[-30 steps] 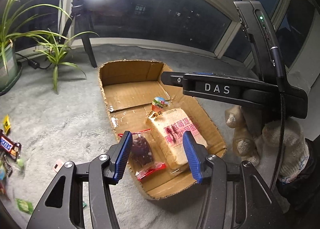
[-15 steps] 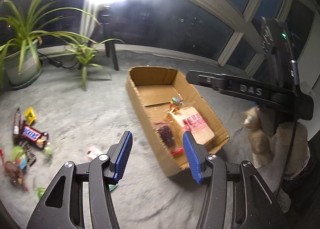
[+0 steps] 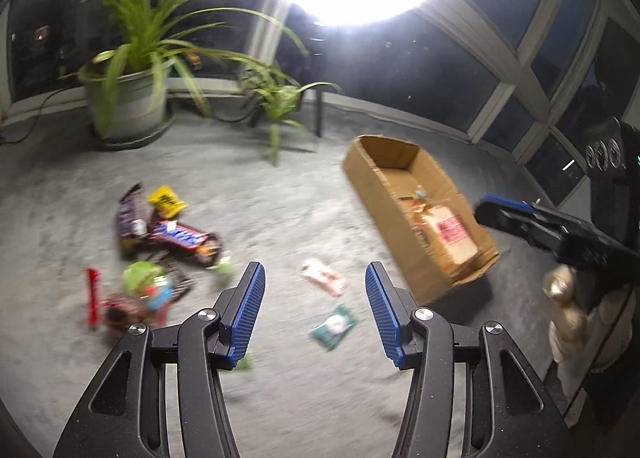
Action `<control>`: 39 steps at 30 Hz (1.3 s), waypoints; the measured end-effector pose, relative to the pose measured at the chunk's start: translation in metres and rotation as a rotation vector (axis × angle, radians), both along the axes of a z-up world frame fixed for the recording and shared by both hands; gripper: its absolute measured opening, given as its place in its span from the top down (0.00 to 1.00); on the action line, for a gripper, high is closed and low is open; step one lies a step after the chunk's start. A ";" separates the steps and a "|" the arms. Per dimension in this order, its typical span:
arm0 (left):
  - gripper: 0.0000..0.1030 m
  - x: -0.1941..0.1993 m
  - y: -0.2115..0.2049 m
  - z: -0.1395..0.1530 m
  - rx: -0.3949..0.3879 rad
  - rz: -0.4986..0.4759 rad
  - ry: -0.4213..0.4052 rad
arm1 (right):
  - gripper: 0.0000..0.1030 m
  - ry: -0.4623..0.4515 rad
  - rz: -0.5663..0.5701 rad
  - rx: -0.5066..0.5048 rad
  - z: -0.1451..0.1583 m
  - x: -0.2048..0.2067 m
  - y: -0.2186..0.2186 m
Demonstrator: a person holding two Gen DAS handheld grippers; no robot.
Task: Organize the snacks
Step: 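Grasp the green candy with the left tool while the right grasps the mint packet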
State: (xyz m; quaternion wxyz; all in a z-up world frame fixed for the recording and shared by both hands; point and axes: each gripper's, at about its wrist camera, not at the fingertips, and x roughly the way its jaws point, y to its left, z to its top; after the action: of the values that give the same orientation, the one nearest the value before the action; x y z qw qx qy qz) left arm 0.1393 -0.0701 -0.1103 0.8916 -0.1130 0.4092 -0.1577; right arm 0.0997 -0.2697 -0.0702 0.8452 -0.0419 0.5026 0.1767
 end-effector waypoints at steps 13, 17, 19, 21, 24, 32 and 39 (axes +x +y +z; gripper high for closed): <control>0.50 -0.005 0.030 -0.041 0.037 -0.086 0.110 | 0.44 0.217 -0.016 0.024 -0.085 -0.029 0.022; 0.50 0.006 0.028 -0.057 0.026 -0.126 0.159 | 0.49 0.277 -0.042 0.045 -0.104 -0.027 0.019; 0.50 0.010 0.026 -0.062 0.040 -0.145 0.169 | 0.54 0.297 -0.047 0.046 -0.111 -0.026 0.018; 0.50 0.013 0.024 -0.066 0.055 -0.162 0.181 | 0.54 0.314 -0.047 0.054 -0.116 -0.024 0.019; 0.50 0.017 0.023 -0.072 0.063 -0.190 0.198 | 0.54 0.333 -0.054 0.052 -0.124 -0.022 0.019; 0.52 0.022 0.024 -0.086 0.075 -0.234 0.237 | 0.55 0.361 -0.063 0.055 -0.138 -0.012 0.021; 0.52 0.008 0.027 -0.089 0.082 -0.247 0.242 | 0.55 0.351 -0.064 0.043 -0.141 -0.001 0.026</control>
State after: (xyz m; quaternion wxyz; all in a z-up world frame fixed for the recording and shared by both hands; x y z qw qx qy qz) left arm 0.1470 -0.0431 -0.1991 0.8135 -0.0436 0.5304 -0.2343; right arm 0.0991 -0.2433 -0.2108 0.7504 0.0237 0.6397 0.1648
